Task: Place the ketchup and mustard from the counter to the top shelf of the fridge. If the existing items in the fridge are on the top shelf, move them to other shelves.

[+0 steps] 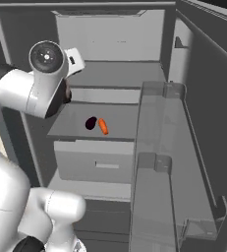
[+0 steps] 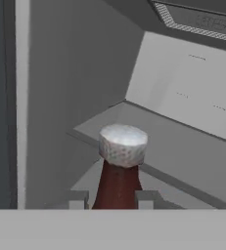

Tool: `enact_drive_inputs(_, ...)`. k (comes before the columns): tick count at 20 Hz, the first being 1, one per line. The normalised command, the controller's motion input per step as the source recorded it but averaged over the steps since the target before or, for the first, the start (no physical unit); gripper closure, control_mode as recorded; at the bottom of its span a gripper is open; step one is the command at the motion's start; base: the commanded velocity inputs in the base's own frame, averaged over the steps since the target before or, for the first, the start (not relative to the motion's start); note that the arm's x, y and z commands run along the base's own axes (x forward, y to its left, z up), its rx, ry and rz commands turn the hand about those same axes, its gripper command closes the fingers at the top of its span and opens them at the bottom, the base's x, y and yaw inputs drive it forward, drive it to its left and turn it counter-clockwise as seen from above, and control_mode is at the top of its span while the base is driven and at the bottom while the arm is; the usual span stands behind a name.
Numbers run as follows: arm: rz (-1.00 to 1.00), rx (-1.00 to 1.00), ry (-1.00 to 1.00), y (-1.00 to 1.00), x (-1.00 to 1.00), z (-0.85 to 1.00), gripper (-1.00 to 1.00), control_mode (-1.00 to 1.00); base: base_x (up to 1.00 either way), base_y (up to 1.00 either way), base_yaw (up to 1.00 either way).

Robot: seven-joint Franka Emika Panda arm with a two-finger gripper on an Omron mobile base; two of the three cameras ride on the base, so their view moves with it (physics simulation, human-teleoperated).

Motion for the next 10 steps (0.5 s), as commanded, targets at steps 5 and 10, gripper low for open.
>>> enact_drive_inputs(5, -0.09, 0.0, -0.03, -0.28, 0.75, 0.03, 1.0, -1.0, 0.0, 0.0, 0.0)
enact_drive_inputs(10, -0.08, 0.05, -0.1, -0.39, 0.59, -0.11, 1.0, -1.0, 0.0, 0.0, 0.0)
